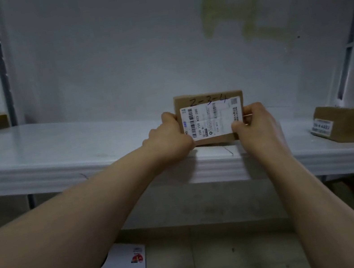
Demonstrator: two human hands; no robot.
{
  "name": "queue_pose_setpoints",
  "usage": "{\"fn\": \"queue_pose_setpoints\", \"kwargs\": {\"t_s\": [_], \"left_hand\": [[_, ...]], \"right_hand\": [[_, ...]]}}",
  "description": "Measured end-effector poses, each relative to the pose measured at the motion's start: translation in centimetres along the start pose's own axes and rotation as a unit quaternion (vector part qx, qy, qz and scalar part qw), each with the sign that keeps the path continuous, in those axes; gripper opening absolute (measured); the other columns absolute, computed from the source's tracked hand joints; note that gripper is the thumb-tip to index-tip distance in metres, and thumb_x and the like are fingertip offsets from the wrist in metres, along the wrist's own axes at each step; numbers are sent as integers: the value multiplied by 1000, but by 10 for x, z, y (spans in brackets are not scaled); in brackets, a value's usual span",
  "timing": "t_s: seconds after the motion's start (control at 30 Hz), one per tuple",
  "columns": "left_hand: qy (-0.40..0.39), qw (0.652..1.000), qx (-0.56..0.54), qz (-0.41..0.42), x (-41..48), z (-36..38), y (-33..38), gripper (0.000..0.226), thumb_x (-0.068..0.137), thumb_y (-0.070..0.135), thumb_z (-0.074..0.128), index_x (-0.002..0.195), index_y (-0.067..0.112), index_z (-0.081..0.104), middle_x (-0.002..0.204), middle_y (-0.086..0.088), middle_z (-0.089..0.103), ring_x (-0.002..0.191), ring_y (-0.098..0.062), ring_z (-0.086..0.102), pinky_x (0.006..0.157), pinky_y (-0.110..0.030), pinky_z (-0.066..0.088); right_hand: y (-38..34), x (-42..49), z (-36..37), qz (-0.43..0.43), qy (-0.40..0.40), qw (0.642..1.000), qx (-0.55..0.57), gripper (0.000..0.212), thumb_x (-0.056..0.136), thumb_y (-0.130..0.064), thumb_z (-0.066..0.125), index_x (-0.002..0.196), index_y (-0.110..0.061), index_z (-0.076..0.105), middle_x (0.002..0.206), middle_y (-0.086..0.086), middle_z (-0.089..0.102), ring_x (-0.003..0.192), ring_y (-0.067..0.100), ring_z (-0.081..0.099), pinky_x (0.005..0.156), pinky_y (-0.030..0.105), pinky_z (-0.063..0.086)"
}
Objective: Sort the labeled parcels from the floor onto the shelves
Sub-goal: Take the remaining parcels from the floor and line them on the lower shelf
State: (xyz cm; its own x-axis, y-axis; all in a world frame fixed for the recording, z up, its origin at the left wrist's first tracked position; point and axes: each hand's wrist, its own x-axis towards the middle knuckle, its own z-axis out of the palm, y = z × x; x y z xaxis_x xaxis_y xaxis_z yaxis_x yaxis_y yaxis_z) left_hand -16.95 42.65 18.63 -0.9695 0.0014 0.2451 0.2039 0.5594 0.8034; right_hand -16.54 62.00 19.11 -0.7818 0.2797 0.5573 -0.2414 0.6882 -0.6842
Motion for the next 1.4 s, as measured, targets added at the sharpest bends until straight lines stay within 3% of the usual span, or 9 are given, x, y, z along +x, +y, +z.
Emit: {"fn": "queue_pose_setpoints", "kwargs": {"t_s": [0.23, 0.37, 0.47, 0.67, 0.8, 1.0, 1.13, 1.23, 1.4], "left_hand": [[66, 996, 57, -29, -1, 9, 8, 69, 65, 35, 58, 128, 30, 30, 126, -5, 62, 122, -31, 52, 103, -50, 44], [72, 995, 55, -38, -5, 9, 12, 60, 66, 32, 57, 119, 34, 30, 126, -7, 61, 124, -32, 49, 104, -51, 43], [117, 992, 45, -13, -10, 12, 10, 70, 80, 22, 64, 140, 27, 29, 135, -11, 51, 130, -32, 41, 108, -49, 38], [260, 944, 44, 200, -51, 17, -6, 39, 92, 28, 58, 126, 30, 40, 112, 16, 53, 113, -7, 38, 95, -32, 32], [285, 915, 24, 284, -75, 15, -40, 29, 91, 25, 54, 116, 33, 41, 96, 24, 50, 100, -6, 44, 93, -44, 43], [332, 900, -5, 284, -111, 1, -115, 24, 88, 14, 65, 110, 16, 54, 93, 10, 57, 95, -20, 58, 86, -52, 45], [301, 936, 32, 181, -147, 21, -202, 9, 87, 23, 59, 96, 22, 55, 86, 21, 52, 91, -17, 54, 80, -42, 44], [182, 975, 102, 71, -163, 40, -280, 5, 83, 24, 54, 83, 28, 57, 81, 15, 59, 85, -19, 57, 79, -44, 48], [67, 957, 41, -280, -178, 57, -362, 11, 92, 23, 56, 85, 18, 63, 92, -9, 70, 92, -31, 64, 82, -37, 52]], "right_hand": [[15, 6, 6, -6, -26, 1000, -3, 21, 99, -26, 58, 120, -24, 53, 123, -5, 68, 92, 10, 57, 64, 24, 41], [17, 7, 10, -5, -31, 999, -9, 32, 98, -32, 60, 127, -26, 47, 123, -4, 69, 91, 11, 57, 61, 25, 39], [16, -1, 7, -6, 17, 999, 51, 45, 97, -32, 63, 133, -27, 37, 124, -2, 65, 95, 12, 60, 72, 22, 42], [-6, -50, 20, -56, 148, 965, 210, 15, 98, -30, 60, 98, -18, 53, 83, -8, 60, 76, 1, 64, 55, 6, 47], [-29, -96, 59, -107, 121, 944, 290, 22, 96, -25, 64, 81, -19, 49, 65, -9, 53, 71, 4, 65, 65, 3, 48], [-38, -160, 118, -182, 20, 931, 314, 29, 96, -21, 64, 71, -23, 49, 57, -11, 44, 51, 5, 42, 49, 24, 37], [10, -221, 179, -174, -103, 949, 243, 38, 97, -28, 59, 64, -19, 42, 54, -7, 39, 50, 9, 39, 48, 35, 36], [61, -261, 229, -139, -211, 962, 104, 40, 95, -34, 56, 62, -19, 40, 53, -5, 39, 52, 16, 42, 50, 38, 36], [120, -295, 275, 13, -396, 918, -34, 38, 93, -42, 58, 74, -10, 60, 71, 5, 67, 72, 25, 65, 68, 39, 55]]}}
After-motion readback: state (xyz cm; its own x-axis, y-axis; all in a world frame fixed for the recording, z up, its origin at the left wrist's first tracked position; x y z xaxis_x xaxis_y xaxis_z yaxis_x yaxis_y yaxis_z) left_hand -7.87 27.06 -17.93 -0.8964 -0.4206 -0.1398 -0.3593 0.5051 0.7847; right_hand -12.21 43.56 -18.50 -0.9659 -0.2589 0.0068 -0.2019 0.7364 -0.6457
